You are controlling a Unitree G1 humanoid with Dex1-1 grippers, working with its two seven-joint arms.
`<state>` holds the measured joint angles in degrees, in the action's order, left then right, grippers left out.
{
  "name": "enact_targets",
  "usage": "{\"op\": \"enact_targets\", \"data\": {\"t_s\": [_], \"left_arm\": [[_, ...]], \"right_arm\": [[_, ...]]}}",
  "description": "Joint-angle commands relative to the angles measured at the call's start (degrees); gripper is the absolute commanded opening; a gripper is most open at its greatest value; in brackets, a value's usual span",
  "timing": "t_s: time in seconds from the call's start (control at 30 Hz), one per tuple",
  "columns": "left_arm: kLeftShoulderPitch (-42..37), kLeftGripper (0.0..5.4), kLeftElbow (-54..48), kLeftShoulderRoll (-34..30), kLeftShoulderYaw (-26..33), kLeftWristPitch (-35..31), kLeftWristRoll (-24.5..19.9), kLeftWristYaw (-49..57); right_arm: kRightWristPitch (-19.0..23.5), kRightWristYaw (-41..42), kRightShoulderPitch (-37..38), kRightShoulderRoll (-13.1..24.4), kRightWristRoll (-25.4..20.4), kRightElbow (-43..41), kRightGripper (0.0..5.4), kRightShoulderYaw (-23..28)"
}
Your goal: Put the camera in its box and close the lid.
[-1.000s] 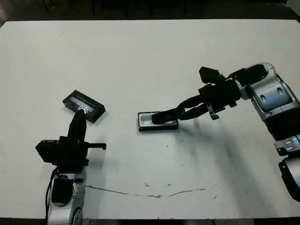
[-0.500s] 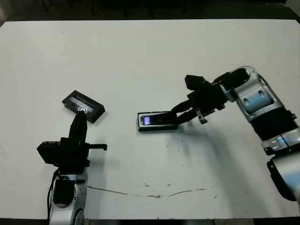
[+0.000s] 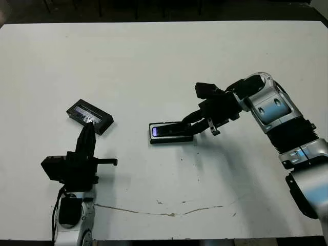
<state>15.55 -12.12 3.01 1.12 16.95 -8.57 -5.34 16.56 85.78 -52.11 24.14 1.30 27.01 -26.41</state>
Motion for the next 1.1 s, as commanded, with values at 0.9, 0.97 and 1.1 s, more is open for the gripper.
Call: {"op": "enact_targets", "data": {"t_s": [0.9, 0.97, 1.1], "left_arm": [[0.57, 0.00, 1.43, -0.64, 0.48, 0.13, 0.15, -0.15], [0.50, 0.00, 1.44, -0.58, 0.40, 0.20, 0.22, -0.13], [0.54, 0.00, 1.15, -0.33, 0.18, -0.02, 0.74, 0.35]], "right_arm": [[-13.13, 3.70, -1.14, 8.94, -0.69, -5.46, 4.75, 3.50], [-11.82, 1.27, -0.07, 8.95, -1.63, -6.48, 5.13, 5.72], [-0.43, -9.21, 5.31, 7.37, -5.21, -13.87, 5.39, 12.48]]}}
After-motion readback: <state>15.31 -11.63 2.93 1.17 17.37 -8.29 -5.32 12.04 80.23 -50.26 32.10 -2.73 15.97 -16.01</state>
